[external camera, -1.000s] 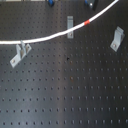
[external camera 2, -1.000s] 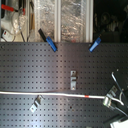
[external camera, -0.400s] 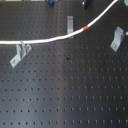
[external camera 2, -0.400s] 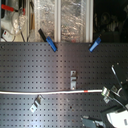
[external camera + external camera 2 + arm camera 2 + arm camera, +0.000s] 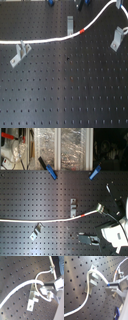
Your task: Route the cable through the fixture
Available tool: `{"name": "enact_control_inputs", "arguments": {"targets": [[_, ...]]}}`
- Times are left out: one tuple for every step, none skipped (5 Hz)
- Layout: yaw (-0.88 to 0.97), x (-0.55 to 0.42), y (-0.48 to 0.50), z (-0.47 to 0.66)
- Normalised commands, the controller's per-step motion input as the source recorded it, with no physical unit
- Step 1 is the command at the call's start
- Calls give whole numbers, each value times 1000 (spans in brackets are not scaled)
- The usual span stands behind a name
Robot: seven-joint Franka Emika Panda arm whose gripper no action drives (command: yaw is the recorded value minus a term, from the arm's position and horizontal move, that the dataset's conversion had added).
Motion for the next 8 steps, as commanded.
{"name": "enact_control_inputs", "arguments": {"targets": [[0, -418, -35, 315], [0, -60, -20, 1], [0, -670, 309, 77], [6, -825, 491, 183], [143, -45, 136, -3], [0, -21, 11, 0], [0, -555, 554, 58], [-557, -406, 313, 81]]}}
